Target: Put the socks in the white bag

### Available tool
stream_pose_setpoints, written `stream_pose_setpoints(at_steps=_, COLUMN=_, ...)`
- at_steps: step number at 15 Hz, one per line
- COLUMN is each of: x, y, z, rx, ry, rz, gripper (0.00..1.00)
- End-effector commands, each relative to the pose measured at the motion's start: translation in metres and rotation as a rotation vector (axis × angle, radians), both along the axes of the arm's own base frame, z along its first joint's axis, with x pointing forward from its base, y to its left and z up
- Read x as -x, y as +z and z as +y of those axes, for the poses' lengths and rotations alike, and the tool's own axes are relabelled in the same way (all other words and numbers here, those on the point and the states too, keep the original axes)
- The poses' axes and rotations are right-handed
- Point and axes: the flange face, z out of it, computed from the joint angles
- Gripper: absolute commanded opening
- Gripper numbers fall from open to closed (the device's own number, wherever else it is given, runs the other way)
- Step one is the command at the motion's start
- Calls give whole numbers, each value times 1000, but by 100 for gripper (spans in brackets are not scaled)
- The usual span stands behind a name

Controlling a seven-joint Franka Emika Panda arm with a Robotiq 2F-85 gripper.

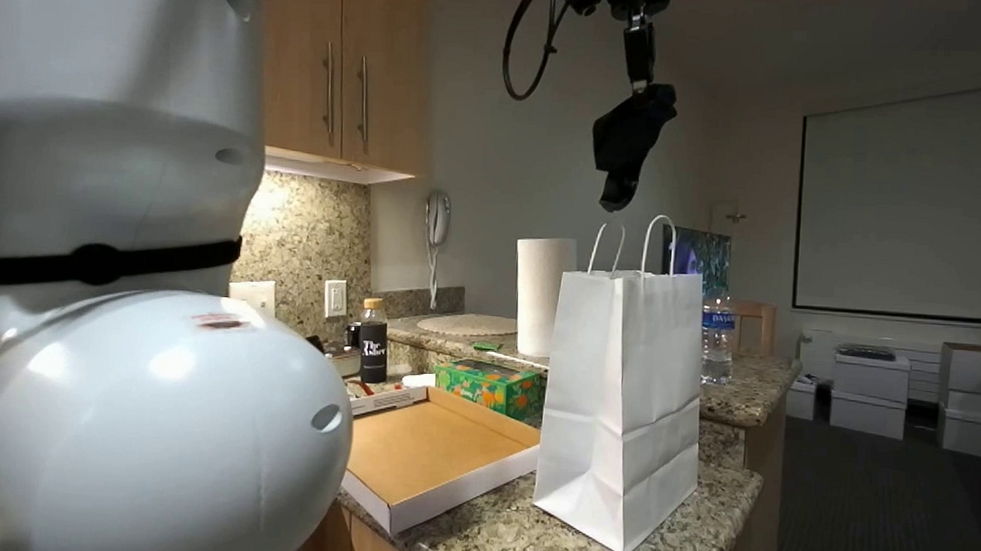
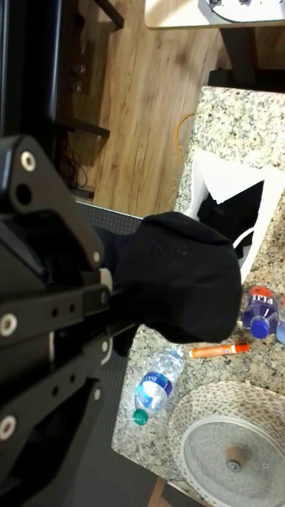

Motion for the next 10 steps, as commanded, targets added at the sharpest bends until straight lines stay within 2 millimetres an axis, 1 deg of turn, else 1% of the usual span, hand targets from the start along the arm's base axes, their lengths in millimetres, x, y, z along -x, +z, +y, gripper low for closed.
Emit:
stream_pose_setpoints(at_steps=1, x=10, y=3, z=-13, rx=-97, ry=-171, rz=-12, gripper=8)
stream_pose_setpoints(at_steps=4, x=4, y=-12, z=-18, rx=-164, ry=-310, rz=-1, gripper=8)
stream_pose_setpoints(at_steps=7, x=4, y=-27, z=-28, rx=-154, ry=-475, rz=8, gripper=8)
stream_pose_setpoints(at_steps=10, x=7, y=-34, z=-35, rx=-130, ry=-631, rz=0, gripper=8)
